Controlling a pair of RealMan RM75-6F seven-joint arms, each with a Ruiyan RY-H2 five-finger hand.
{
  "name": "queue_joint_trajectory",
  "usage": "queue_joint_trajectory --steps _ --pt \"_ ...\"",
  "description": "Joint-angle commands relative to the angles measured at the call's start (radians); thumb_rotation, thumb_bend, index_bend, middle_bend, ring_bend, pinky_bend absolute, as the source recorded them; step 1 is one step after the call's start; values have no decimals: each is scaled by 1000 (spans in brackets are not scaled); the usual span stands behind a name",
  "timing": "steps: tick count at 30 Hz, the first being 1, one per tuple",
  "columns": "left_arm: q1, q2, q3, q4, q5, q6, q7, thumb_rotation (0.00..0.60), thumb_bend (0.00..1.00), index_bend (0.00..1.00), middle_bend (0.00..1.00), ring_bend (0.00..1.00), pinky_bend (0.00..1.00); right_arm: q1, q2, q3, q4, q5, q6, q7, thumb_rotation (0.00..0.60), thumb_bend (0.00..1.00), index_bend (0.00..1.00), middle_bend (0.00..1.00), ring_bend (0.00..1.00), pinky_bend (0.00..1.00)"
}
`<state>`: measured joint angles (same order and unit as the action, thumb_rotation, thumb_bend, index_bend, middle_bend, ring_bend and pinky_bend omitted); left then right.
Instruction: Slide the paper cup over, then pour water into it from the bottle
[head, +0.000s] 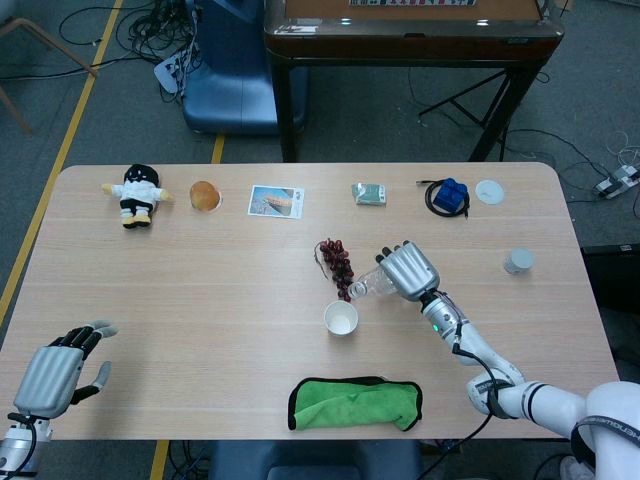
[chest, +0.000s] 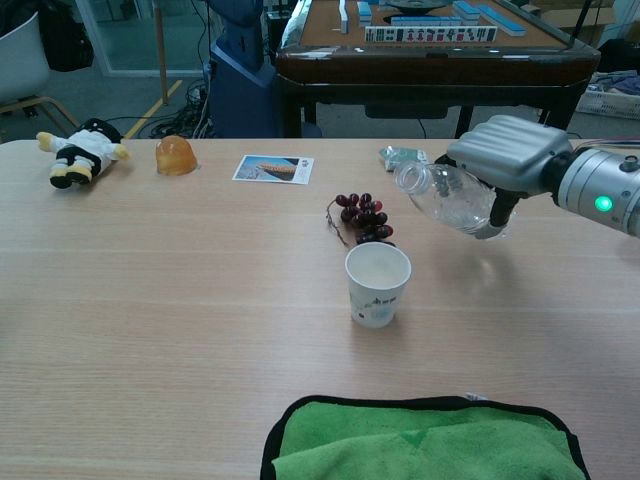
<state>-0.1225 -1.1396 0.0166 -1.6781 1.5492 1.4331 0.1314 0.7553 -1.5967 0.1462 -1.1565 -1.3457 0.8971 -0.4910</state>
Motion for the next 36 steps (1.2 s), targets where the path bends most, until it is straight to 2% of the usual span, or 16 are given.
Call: queue_joint_trajectory --steps 1,18,24,36 --pt "0 1 -1 -1 -2 -2 -2 600 396 282 226 272 435 4 14 -5 -23 39 -21 -58 600 49 599 658 565 585" --pt "-5 10 1 -9 -27 -31 9 600 396 304 226 272 435 54 8 -37 -22 118 -82 -250 600 49 604 661 568 588" --pt "-6 12 3 -15 -31 -40 12 600 396 326 226 272 435 77 22 -38 -57 152 -100 -305 600 49 604 662 568 588" --pt "-8 17 1 -20 -25 -36 7 600 396 348 226 272 435 133 33 -56 -125 256 -106 -499 600 51 612 670 575 594"
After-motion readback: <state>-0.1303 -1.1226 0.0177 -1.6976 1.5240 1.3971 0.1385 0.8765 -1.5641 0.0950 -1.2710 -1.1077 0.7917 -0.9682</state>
